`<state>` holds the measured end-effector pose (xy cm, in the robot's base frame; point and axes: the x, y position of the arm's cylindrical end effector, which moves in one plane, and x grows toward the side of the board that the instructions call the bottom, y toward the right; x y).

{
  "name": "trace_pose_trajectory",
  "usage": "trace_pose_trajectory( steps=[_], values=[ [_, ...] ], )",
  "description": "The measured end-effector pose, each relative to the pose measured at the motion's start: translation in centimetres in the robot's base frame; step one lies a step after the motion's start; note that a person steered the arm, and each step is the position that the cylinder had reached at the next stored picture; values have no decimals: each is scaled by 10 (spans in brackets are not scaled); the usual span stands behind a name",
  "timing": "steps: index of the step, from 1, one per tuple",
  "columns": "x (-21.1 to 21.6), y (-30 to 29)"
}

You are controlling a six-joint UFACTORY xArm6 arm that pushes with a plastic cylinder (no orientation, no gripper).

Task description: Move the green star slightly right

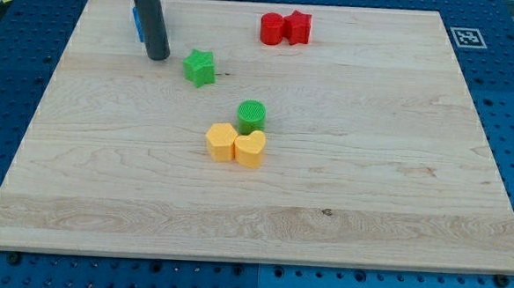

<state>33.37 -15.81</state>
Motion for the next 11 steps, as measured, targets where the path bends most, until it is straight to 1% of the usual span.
trace_pose_trajectory(
  steps=[1,3,6,8,9,10,11],
  values=[
    [13,0],
    [16,0],
    [29,45],
    [34,48],
    [-4,48],
    [-14,48],
    [-14,64]
  ],
)
